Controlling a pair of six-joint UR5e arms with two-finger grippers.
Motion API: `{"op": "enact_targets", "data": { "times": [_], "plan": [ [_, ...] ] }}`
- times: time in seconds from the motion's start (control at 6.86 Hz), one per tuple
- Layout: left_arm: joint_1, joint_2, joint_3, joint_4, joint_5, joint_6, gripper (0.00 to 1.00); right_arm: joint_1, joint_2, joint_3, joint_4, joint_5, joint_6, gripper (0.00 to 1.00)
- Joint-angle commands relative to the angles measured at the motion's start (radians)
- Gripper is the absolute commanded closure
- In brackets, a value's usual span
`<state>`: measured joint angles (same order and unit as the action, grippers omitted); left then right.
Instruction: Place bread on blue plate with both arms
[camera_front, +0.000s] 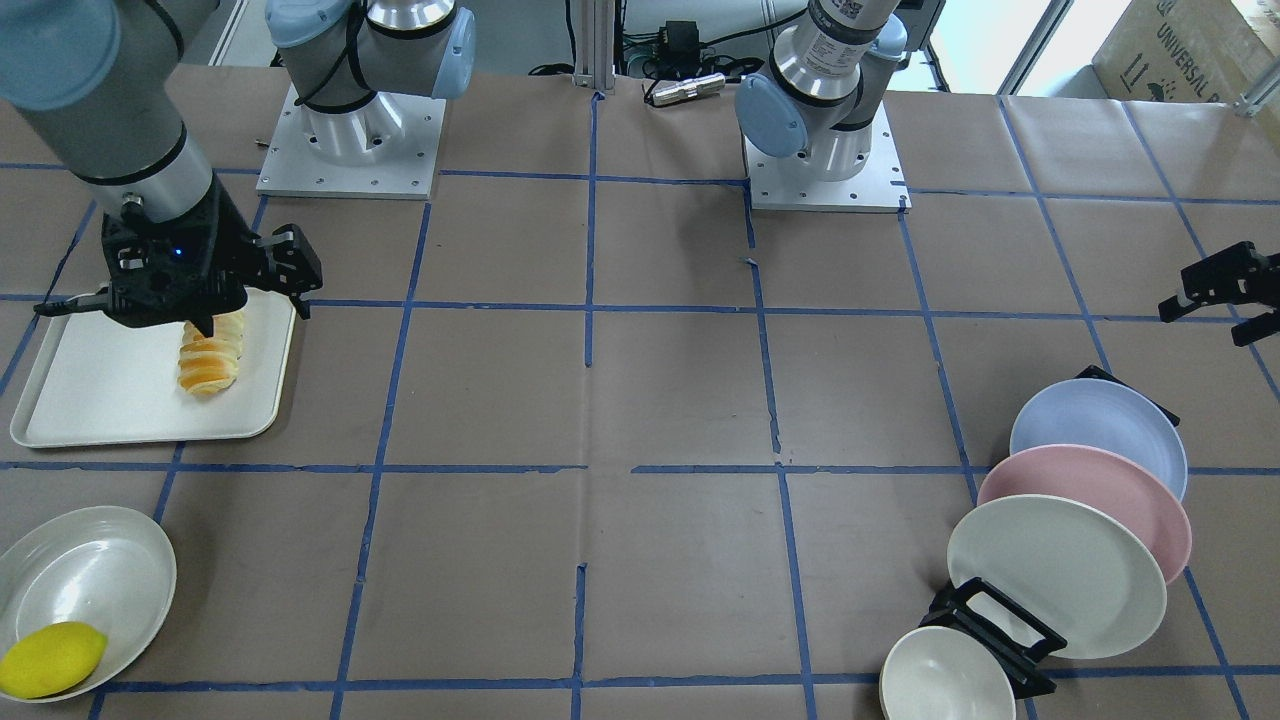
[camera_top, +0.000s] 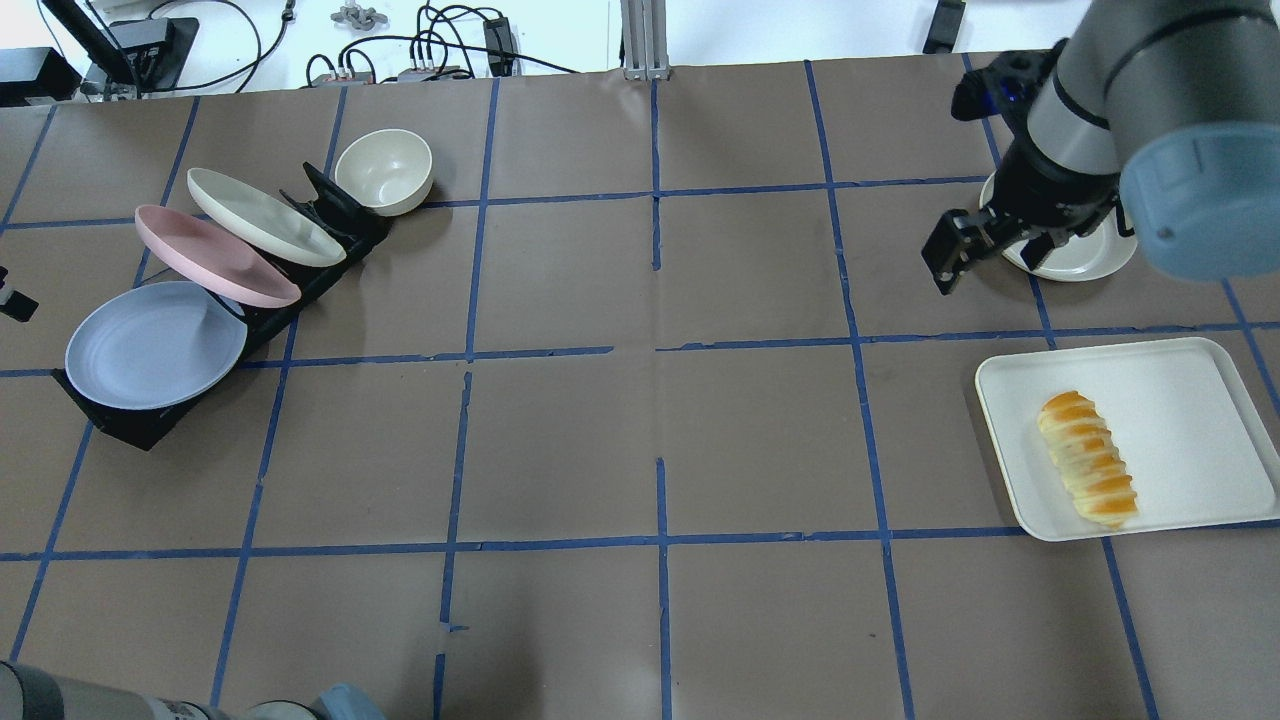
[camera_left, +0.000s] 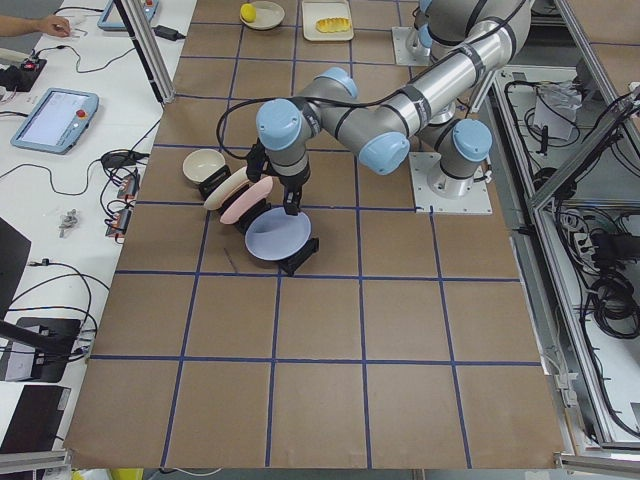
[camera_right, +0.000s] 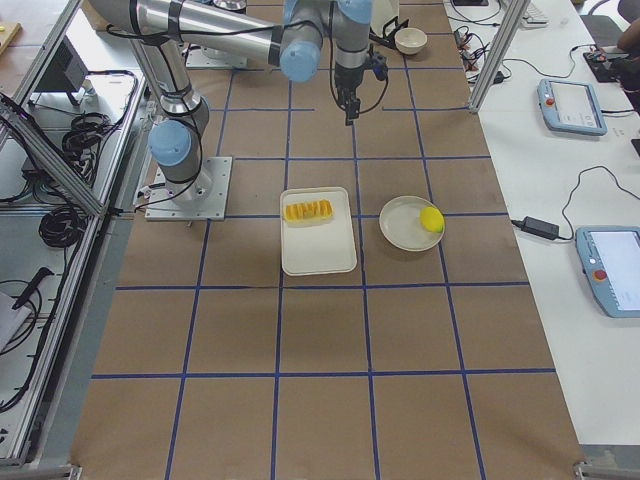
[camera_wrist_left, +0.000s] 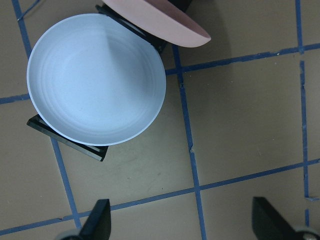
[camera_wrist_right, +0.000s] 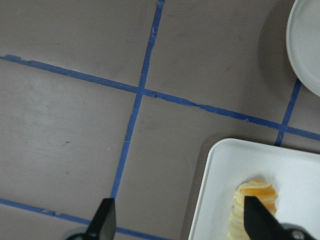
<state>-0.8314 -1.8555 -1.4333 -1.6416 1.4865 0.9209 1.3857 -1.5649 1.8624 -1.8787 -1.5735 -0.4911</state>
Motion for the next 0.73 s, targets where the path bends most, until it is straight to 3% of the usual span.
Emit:
{"op": "enact_targets", "data": {
  "times": [0.0,0.29,0.58],
  "plan": [
    [0.0,-0.175,0.129,0.0,-0.003,0.01,0.0,-0.245,-0.014,0.281,-0.259,0.016,-0.278,0.08],
    [-0.012,-0.371,0.282,0.006,-0.04,0.01,0.0,-0.29,0.006,0.366,-0.358,0.001,-0.29,0.07],
    [-0.014,-0.428,0.314,0.003,-0.035,0.013,0.0,-0.38,0.069,0.368,-0.356,0.007,-0.288,0.07]
  ]
}}
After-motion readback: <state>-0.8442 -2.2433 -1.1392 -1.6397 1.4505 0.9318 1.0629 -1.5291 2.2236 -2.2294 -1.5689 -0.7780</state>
